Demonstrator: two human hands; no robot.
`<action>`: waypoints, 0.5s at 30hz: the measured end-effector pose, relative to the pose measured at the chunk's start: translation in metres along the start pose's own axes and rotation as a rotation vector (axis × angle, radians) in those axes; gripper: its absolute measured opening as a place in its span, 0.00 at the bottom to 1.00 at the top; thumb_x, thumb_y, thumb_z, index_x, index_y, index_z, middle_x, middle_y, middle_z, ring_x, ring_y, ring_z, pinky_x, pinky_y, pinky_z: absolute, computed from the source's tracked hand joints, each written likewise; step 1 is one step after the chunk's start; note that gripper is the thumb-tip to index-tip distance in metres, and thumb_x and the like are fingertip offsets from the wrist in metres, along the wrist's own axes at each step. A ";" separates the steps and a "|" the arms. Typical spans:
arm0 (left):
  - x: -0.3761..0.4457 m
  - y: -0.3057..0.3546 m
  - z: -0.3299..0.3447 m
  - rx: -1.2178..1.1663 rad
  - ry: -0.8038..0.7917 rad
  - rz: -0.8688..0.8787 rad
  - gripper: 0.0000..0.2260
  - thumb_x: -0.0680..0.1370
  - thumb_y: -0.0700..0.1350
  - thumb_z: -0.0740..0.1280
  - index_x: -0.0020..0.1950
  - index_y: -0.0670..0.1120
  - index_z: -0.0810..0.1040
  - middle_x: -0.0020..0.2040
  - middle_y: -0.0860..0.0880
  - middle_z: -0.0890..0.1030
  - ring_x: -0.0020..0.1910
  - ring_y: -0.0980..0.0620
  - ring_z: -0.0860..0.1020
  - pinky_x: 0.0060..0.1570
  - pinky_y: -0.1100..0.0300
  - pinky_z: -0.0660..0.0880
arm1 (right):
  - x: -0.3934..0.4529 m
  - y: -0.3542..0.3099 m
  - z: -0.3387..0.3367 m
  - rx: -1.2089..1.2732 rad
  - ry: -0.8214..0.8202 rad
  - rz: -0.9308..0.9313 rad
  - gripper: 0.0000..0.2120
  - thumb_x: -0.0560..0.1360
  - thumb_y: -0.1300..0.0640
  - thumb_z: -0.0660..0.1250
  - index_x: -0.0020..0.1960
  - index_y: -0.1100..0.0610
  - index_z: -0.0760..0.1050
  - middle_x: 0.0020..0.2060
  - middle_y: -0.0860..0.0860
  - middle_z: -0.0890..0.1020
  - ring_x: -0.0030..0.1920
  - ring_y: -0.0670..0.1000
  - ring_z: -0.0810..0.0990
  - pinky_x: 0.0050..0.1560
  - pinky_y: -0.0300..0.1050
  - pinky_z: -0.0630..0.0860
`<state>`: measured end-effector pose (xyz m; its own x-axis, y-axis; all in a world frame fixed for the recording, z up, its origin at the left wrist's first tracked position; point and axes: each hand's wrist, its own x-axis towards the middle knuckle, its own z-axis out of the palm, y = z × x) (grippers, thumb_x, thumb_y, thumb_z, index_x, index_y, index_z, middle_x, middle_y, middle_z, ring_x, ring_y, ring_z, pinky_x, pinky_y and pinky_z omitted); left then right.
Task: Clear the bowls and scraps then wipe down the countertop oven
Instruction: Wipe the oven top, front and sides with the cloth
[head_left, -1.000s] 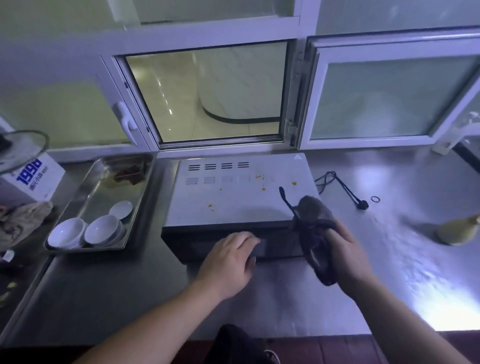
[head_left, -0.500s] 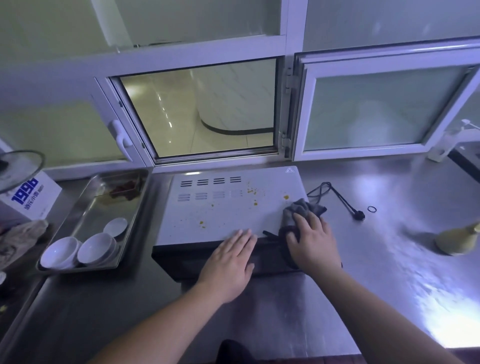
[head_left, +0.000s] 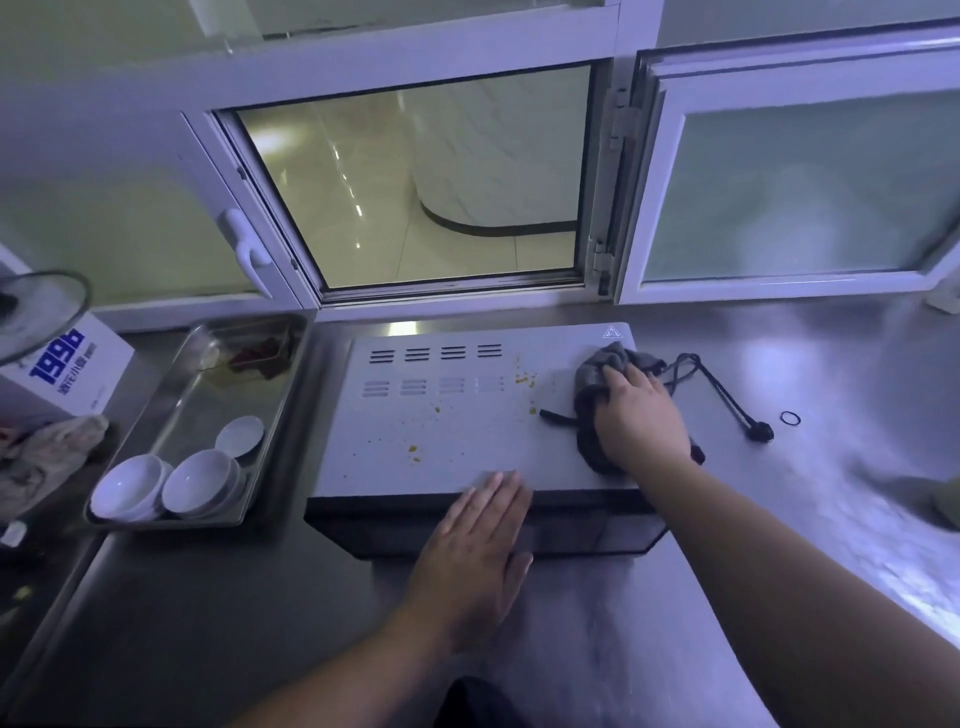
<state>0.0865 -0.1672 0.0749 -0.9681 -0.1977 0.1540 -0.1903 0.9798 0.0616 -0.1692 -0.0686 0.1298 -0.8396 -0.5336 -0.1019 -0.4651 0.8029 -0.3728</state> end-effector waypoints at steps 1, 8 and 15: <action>0.000 0.000 0.000 -0.017 0.011 0.005 0.29 0.83 0.56 0.59 0.82 0.46 0.60 0.83 0.50 0.58 0.82 0.51 0.54 0.77 0.49 0.59 | 0.011 -0.001 -0.002 -0.005 0.003 0.002 0.25 0.82 0.54 0.51 0.78 0.55 0.65 0.78 0.57 0.66 0.76 0.62 0.63 0.75 0.57 0.63; -0.001 0.001 -0.001 0.009 0.029 -0.010 0.29 0.83 0.56 0.59 0.82 0.47 0.59 0.82 0.51 0.58 0.81 0.52 0.56 0.77 0.49 0.62 | 0.084 -0.012 -0.005 -0.008 0.024 -0.032 0.26 0.82 0.55 0.51 0.79 0.54 0.63 0.77 0.58 0.67 0.75 0.62 0.64 0.73 0.56 0.65; -0.001 0.002 -0.002 0.019 0.049 -0.002 0.31 0.82 0.56 0.62 0.82 0.46 0.59 0.83 0.50 0.58 0.82 0.51 0.55 0.78 0.49 0.60 | 0.103 -0.014 -0.005 0.007 0.044 -0.066 0.25 0.81 0.48 0.52 0.77 0.47 0.67 0.76 0.54 0.69 0.76 0.62 0.64 0.72 0.59 0.67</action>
<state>0.0871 -0.1648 0.0766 -0.9586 -0.2009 0.2020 -0.1962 0.9796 0.0430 -0.2502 -0.1337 0.1295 -0.8185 -0.5733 -0.0360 -0.5183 0.7641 -0.3842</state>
